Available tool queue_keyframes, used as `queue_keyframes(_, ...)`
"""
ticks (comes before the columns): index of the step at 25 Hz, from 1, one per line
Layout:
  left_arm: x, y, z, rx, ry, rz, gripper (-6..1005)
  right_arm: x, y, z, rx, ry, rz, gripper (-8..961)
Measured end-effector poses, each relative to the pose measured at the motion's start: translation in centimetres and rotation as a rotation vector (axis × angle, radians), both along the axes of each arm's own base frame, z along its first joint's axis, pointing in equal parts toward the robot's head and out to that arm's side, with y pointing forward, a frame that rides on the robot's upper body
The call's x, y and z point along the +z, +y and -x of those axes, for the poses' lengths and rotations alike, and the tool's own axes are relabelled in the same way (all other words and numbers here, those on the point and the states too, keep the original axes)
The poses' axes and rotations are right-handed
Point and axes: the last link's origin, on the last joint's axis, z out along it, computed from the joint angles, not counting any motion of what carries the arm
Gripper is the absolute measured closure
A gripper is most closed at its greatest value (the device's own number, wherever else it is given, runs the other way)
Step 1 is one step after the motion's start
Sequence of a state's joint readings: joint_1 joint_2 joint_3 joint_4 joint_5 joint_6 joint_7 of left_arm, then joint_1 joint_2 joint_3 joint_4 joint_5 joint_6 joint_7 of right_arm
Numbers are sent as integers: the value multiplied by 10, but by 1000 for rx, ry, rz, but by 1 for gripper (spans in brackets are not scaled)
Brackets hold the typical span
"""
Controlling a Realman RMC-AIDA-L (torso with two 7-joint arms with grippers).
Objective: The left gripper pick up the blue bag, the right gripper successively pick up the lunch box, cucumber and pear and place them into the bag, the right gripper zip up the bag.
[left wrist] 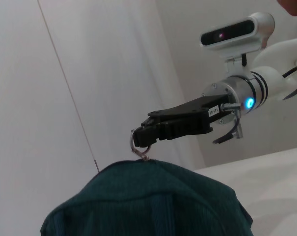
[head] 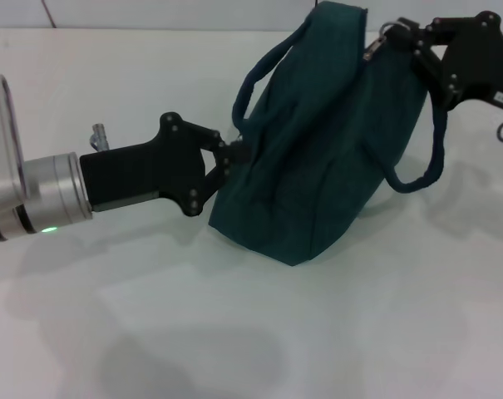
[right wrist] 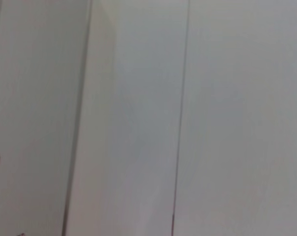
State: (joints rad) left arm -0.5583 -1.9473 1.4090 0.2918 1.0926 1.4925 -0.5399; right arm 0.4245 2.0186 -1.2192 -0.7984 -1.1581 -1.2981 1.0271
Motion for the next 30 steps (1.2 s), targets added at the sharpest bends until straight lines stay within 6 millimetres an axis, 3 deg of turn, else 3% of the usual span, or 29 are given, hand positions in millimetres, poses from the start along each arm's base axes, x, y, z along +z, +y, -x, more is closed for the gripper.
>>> queue_keyframes(8,-4,1,-12,83,-151,-72,999,-10,-7,11,76,-20,38,936)
queue_keyframes(19,8,-15,2,226,-312,-174,827,-22,-3,31,150,-66,41,935)
queue_keyframes(25,5,-16,8,298,-359,-167,649,-36,2,53,197,-49,50,934)
queue_keyframes(30,24,-7,14,373,-439,-165,463,-40,2,66,220,13,43,934)
